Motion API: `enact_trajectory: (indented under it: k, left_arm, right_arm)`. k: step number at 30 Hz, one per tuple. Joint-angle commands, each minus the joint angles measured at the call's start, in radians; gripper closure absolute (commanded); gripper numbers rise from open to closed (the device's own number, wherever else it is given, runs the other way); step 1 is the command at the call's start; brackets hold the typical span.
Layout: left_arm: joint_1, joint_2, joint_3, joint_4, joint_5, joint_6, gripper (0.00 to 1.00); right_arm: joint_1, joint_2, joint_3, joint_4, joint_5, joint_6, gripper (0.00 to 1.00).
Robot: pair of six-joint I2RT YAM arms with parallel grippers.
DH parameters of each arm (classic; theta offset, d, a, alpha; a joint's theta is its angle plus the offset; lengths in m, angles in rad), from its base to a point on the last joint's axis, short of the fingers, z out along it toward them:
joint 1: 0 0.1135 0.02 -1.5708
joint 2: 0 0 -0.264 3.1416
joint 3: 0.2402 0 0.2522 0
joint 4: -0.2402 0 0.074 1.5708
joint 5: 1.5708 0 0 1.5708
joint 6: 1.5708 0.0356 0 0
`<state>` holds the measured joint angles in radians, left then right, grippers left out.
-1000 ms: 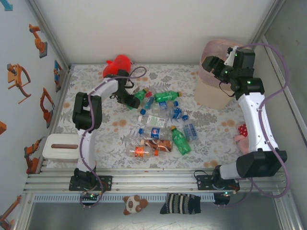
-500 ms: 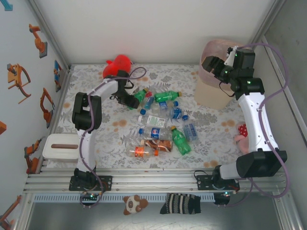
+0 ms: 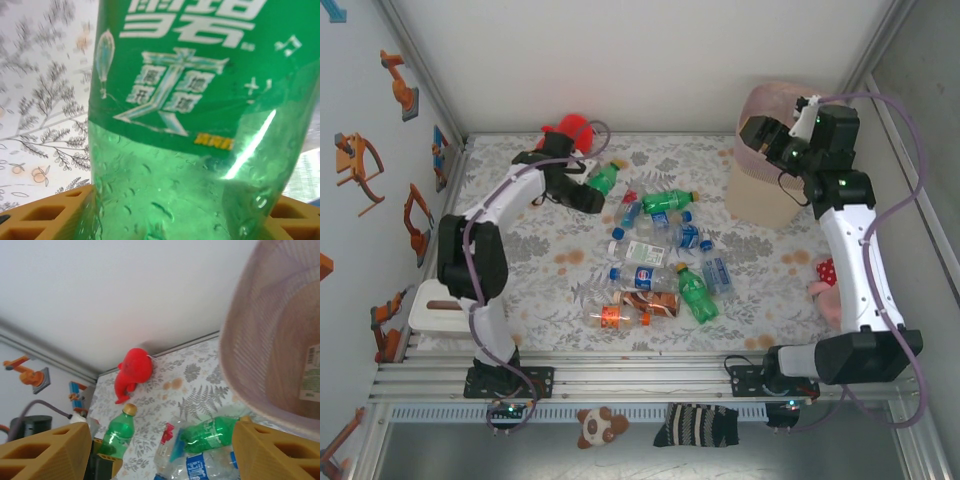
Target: Put the plastic bottles in the bin
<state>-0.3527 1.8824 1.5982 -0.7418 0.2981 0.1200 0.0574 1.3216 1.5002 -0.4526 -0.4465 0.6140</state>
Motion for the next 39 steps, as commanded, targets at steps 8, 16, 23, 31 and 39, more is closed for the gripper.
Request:
enact_trajectory:
  k: [8, 16, 23, 31, 39]
  left_arm:
    - [-0.021, -0.329, -0.206, 0.306, 0.309, -0.175, 0.49]
    - [-0.095, -0.521, -0.333, 0.569, 0.447, -0.277, 0.49]
    - [-0.176, -0.592, -0.367, 0.678, 0.496, -0.304, 0.51]
    - [-0.219, -0.605, -0.371, 0.714, 0.55, -0.307, 0.51]
    - [-0.244, -0.603, -0.369, 0.713, 0.577, -0.287, 0.51]
  right_arm:
    - [0.123, -0.089, -0.097, 0.304, -0.171, -0.036, 0.26]
    - [0.255, -0.102, -0.085, 0.413, -0.235, -0.065, 0.26]
    - [0.339, -0.093, -0.057, 0.464, -0.268, -0.118, 0.26]
    - [0.412, -0.043, 0.007, 0.487, -0.325, -0.151, 0.26]
    - [0.448, -0.006, 0.05, 0.444, -0.313, -0.147, 0.28]
